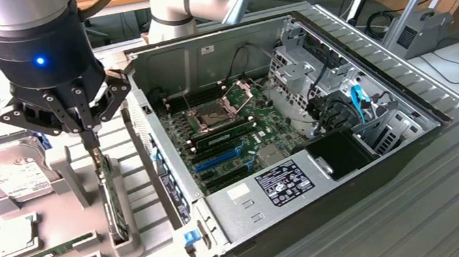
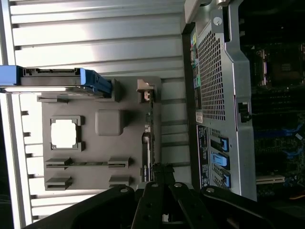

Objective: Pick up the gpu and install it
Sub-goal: 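Reach for the gpu, then pick up the gpu and move the gpu toward the slot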

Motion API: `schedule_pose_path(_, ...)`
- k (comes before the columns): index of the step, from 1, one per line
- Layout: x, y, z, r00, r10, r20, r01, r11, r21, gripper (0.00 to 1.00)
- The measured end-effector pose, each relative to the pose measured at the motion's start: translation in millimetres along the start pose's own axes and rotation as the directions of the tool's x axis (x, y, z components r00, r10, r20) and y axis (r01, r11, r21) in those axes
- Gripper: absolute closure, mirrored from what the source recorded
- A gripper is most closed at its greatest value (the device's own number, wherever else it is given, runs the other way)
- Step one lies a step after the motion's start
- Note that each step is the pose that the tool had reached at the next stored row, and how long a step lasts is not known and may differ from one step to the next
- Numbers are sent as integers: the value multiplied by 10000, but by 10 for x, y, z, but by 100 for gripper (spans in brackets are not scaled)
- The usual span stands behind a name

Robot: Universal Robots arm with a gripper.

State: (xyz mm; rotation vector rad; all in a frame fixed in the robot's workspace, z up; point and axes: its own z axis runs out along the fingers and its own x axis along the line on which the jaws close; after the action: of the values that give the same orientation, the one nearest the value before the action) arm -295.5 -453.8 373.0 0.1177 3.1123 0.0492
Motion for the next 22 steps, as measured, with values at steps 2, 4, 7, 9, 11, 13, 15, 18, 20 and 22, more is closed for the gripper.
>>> schedule_pose_path(2, -1, -9, 4, 10000, -1, -1, 1, 10000, 2, 89)
schedule_pose_path(4, -1, -20, 10, 10000, 0, -2, 0, 10000, 4, 89)
schedule_pose_path(7, -3, -51, 29, 10000, 0, -1, 0, 10000, 3, 89)
schedule_pose_path(9, -4, -71, 41, 10000, 0, -1, 0, 10000, 3, 89)
schedule_pose_path(11, -6, -93, 53, 10000, 0, -1, 0, 10000, 2, 89)
schedule_pose_path(13, -7, -116, 66, 10000, 0, 0, 0, 10000, 2, 89)
schedule_pose_path(15, -8, -138, 78, 10000, -1, -1, 1, 10000, 2, 89)
schedule_pose_path(18, -14, -238, 129, 10000, 0, -1, 0, 10000, 2, 89)
schedule_pose_path(20, -17, -283, 161, 10000, 1, -3, -1, 10000, -22, 89)
schedule_pose_path(22, -8, -172, 165, 10000, 3, -10, -3, 9999, -118, 89)
